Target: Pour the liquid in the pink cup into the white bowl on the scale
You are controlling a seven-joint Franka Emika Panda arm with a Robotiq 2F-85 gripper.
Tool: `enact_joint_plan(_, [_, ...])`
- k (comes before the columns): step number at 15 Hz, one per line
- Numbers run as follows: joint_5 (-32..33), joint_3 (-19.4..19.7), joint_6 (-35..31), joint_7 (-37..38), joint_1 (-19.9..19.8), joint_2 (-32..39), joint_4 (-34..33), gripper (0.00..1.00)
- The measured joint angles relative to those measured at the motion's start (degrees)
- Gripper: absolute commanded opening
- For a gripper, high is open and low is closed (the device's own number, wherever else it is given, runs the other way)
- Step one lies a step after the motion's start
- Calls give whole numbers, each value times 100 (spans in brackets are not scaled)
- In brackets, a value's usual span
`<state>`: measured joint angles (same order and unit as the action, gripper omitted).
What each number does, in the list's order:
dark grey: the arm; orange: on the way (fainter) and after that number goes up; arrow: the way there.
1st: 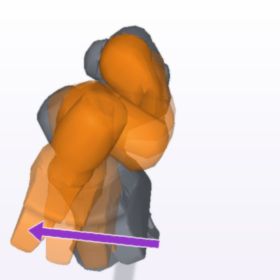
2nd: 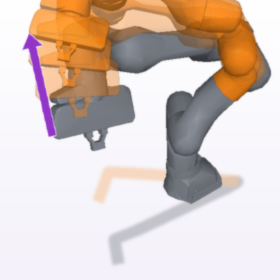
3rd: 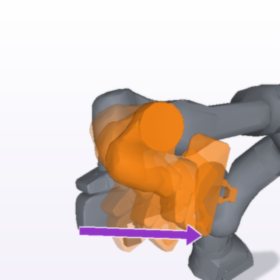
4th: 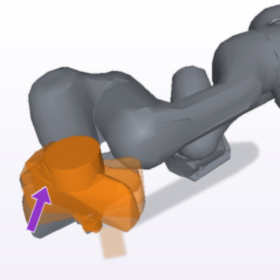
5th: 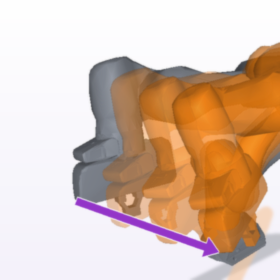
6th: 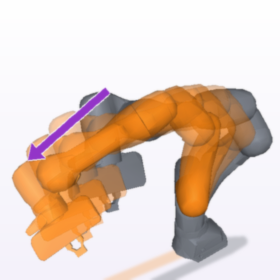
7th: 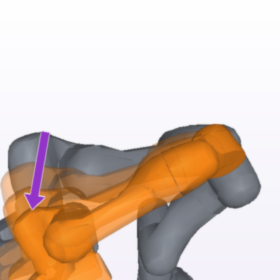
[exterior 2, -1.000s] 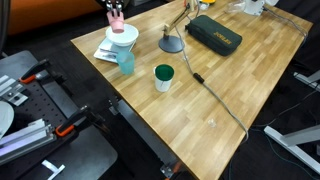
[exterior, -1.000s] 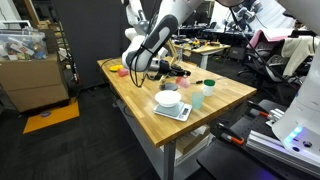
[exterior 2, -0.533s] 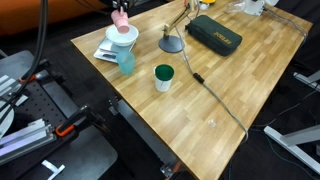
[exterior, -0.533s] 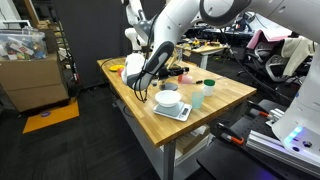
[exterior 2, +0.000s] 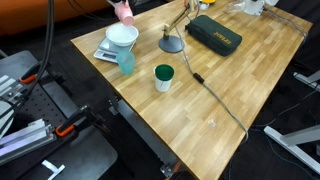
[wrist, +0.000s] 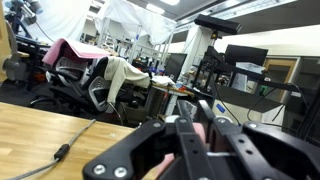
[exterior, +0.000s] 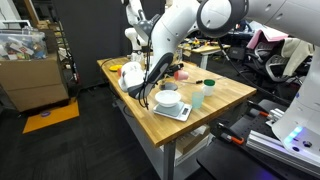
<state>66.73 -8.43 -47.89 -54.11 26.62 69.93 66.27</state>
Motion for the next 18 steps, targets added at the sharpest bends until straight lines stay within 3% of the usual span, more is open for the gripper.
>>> enact_joint_plan(6, [493,88,4,-814,174,351,-699,4])
enact_joint_plan(18, [707,399,107,-1505,397,792,-1384,4])
